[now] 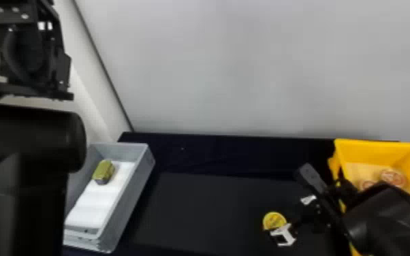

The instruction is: Pick up the round yellow can and place it in the yellow rectangular box

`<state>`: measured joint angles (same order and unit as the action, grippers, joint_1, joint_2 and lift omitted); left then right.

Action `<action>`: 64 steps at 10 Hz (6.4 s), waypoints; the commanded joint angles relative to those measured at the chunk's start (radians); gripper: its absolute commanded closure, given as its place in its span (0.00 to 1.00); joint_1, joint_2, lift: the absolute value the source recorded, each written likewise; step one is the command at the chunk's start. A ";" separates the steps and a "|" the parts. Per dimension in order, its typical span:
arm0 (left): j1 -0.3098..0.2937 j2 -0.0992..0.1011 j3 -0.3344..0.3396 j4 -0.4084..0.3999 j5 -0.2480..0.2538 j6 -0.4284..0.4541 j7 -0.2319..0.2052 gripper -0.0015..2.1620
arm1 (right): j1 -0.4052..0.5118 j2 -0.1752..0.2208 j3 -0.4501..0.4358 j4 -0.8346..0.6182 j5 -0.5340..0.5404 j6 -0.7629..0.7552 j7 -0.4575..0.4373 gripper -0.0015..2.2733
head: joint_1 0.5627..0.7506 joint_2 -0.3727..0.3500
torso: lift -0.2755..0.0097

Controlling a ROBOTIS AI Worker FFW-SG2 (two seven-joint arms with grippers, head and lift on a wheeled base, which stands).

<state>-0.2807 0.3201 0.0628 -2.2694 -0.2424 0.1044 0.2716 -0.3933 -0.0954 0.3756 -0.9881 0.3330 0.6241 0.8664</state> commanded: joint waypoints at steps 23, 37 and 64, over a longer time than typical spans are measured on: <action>0.009 0.015 0.017 -0.038 -0.002 0.060 -0.006 0.06 | 0.160 -0.184 -0.544 -0.682 0.351 0.401 0.206 0.29 | 0.70 0.82 | 0.96; 0.025 0.004 0.028 -0.032 -0.002 0.043 -0.008 0.06 | 0.198 -0.179 -0.578 -0.248 0.014 0.226 -0.125 0.03 | 0.70 0.82 | 0.96; 0.057 0.045 0.088 -0.087 -0.002 0.104 -0.008 0.06 | -0.170 -0.422 -0.392 -1.376 0.226 -0.317 -1.000 0.05 | 0.70 0.82 | 0.96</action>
<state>-0.2257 0.3639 0.1522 -2.3564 -0.2439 0.2072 0.2640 -0.5637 -0.5162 -0.0195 -2.3638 0.5588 0.3075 -0.1332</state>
